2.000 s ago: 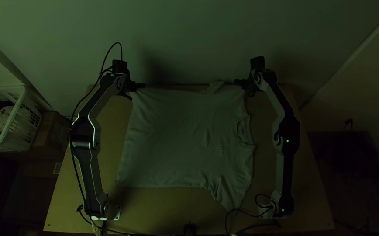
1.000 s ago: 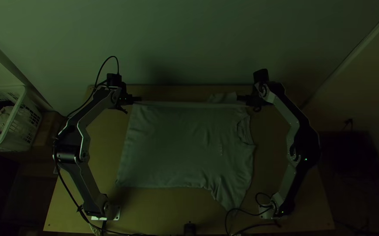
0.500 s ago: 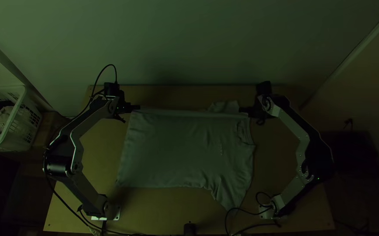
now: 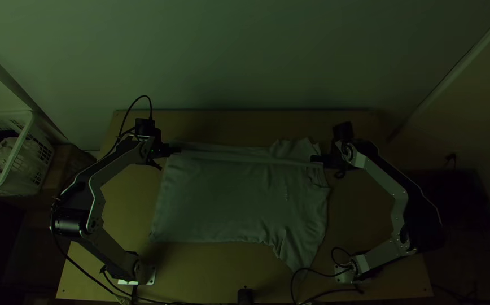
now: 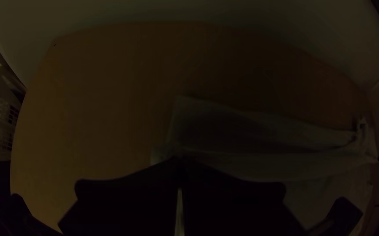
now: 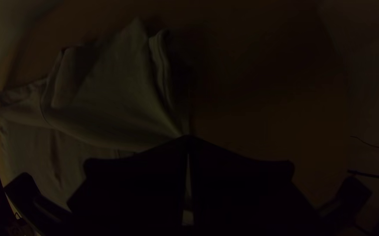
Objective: Fold the t-shirt
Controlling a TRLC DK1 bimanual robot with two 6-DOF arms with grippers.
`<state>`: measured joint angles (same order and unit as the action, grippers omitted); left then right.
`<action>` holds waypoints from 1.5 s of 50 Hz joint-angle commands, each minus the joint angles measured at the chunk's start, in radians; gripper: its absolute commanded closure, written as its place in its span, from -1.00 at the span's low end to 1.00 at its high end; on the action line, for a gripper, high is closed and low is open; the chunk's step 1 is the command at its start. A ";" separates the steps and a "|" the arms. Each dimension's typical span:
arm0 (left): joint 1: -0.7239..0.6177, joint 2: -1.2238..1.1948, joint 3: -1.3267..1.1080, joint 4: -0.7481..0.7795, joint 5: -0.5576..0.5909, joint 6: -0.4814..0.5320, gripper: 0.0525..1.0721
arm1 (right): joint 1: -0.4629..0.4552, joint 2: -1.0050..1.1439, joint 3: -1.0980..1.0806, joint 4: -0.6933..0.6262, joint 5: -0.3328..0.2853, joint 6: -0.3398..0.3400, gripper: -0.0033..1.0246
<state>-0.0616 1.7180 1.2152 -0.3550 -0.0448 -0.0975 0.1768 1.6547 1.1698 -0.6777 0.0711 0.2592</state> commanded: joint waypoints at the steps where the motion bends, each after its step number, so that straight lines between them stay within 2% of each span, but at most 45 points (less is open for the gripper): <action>1: -0.003 -0.032 -0.043 0.016 -0.009 -0.016 0.93 | 0.000 -0.035 -0.053 0.017 0.015 -0.011 0.95; 2: -0.003 -0.034 -0.046 0.019 -0.009 -0.016 0.85 | 0.000 -0.036 -0.059 0.024 0.015 -0.014 0.95; 3: -0.003 -0.035 -0.049 0.019 -0.009 -0.015 0.70 | -0.002 -0.038 -0.061 0.029 0.015 -0.018 0.95; 5: -0.007 -0.038 -0.056 0.017 -0.009 -0.008 0.24 | -0.008 -0.038 -0.061 0.032 0.015 -0.020 0.94; 7: -0.009 -0.037 -0.056 0.014 -0.010 0.002 -0.10 | -0.013 -0.038 -0.059 0.032 0.015 -0.020 0.77; 14: -0.009 -0.080 -0.072 0.010 -0.018 0.015 -0.55 | -0.023 -0.090 -0.062 0.030 0.018 -0.020 0.07; 18: -0.007 -0.112 -0.082 0.008 -0.017 0.015 -0.90 | -0.023 -0.134 -0.068 0.032 0.019 -0.018 -0.13; 21: -0.006 -0.120 -0.072 -0.015 -0.010 0.021 -0.92 | -0.026 -0.164 -0.067 0.030 0.018 -0.017 -0.22; 32: -0.009 -0.232 -0.085 -0.070 -0.006 0.038 -0.92 | -0.020 -0.294 -0.071 0.017 0.016 -0.011 -0.22; 39: -0.012 -0.328 -0.097 -0.134 -0.003 0.048 -0.92 | -0.017 -0.369 -0.064 -0.051 0.018 -0.003 -0.22; 50: -0.003 -0.469 -0.131 -0.322 -0.003 0.082 -0.92 | -0.007 -0.500 -0.050 -0.207 0.022 0.012 -0.22; 55: -0.003 -0.548 -0.169 -0.387 -0.003 0.108 -0.92 | -0.003 -0.558 -0.065 -0.278 0.022 0.063 -0.47; 58: -0.004 -0.584 -0.192 -0.424 -0.003 0.130 -0.92 | 0.023 -0.585 -0.087 -0.319 0.022 0.087 -0.61; 63: -0.006 -0.655 -0.232 -0.483 -0.004 0.154 -0.92 | 0.067 -0.641 -0.136 -0.345 0.027 0.089 -0.67; 72: -0.004 -0.722 -0.278 -0.651 -0.029 0.179 -0.92 | 0.139 -0.730 -0.191 -0.416 0.025 0.140 -0.67; 75: 0.000 -0.721 -0.287 -0.722 -0.038 0.177 -0.92 | 0.210 -0.756 -0.222 -0.444 0.025 0.176 -0.67</action>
<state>-0.0681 1.0122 0.9665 -0.9955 -0.0700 0.0589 0.3096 0.9470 0.9977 -1.0782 0.0902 0.3679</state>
